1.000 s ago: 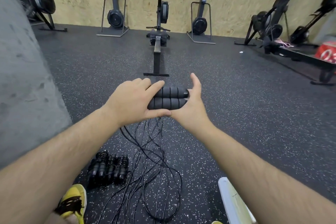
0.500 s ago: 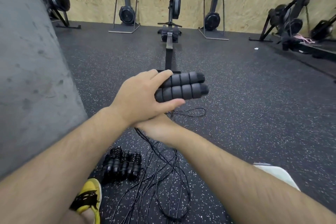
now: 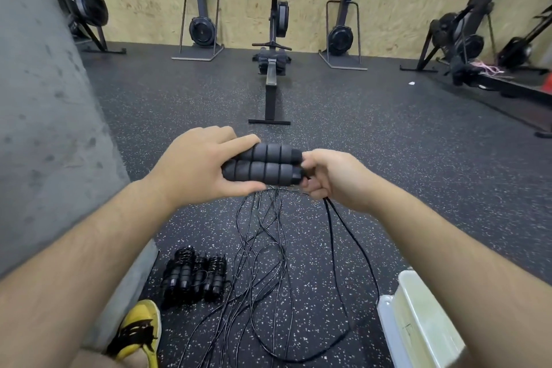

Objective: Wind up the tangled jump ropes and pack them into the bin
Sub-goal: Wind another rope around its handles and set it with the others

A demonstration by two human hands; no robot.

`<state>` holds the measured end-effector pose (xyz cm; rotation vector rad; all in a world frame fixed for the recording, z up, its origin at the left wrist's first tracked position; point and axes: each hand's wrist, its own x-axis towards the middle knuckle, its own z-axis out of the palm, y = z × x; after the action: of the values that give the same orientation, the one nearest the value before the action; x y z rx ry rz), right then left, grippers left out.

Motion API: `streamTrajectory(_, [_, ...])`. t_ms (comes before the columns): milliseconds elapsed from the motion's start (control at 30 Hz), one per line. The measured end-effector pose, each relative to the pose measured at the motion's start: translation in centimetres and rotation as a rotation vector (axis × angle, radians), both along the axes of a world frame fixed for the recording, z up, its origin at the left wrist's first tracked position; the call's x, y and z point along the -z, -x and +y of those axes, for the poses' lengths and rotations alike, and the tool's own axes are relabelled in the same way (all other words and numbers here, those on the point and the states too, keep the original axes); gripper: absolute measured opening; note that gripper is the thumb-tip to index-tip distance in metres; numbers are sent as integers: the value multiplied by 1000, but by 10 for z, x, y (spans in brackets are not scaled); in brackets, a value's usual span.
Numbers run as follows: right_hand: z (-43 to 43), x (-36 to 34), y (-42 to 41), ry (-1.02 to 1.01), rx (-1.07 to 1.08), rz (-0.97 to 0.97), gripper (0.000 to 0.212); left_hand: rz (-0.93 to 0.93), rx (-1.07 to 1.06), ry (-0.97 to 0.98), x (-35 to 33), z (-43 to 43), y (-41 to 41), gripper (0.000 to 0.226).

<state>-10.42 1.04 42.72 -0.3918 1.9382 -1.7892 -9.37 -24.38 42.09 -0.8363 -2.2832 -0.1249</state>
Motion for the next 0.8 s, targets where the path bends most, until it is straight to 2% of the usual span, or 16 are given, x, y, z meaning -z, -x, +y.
streamTrajectory(33, [2,-2,-2,-24,31,22,27,9,3,8,1,1,1,72])
streamTrajectory(100, [6,-7,-10,-243,93,209,20,27,6,17,2,5,2,72])
streamTrajectory(167, [8,-11,-15,-411,158,365,25,45,-5,30,2,8,3,72])
streamTrajectory(233, [11,-12,-17,-442,240,406,31,49,-29,37,3,9,3,73])
streamTrajectory(433, [9,-16,-23,-539,346,489,24,69,-113,54,3,13,1,73])
streamTrajectory(567, [5,-16,-27,-648,395,586,24,72,-127,68,5,15,2,74])
streamTrajectory(700, [1,-12,-28,-645,439,616,18,73,-144,67,6,18,2,76])
streamTrajectory(800, [-3,-9,-31,-702,417,716,12,67,-149,78,8,19,2,79])
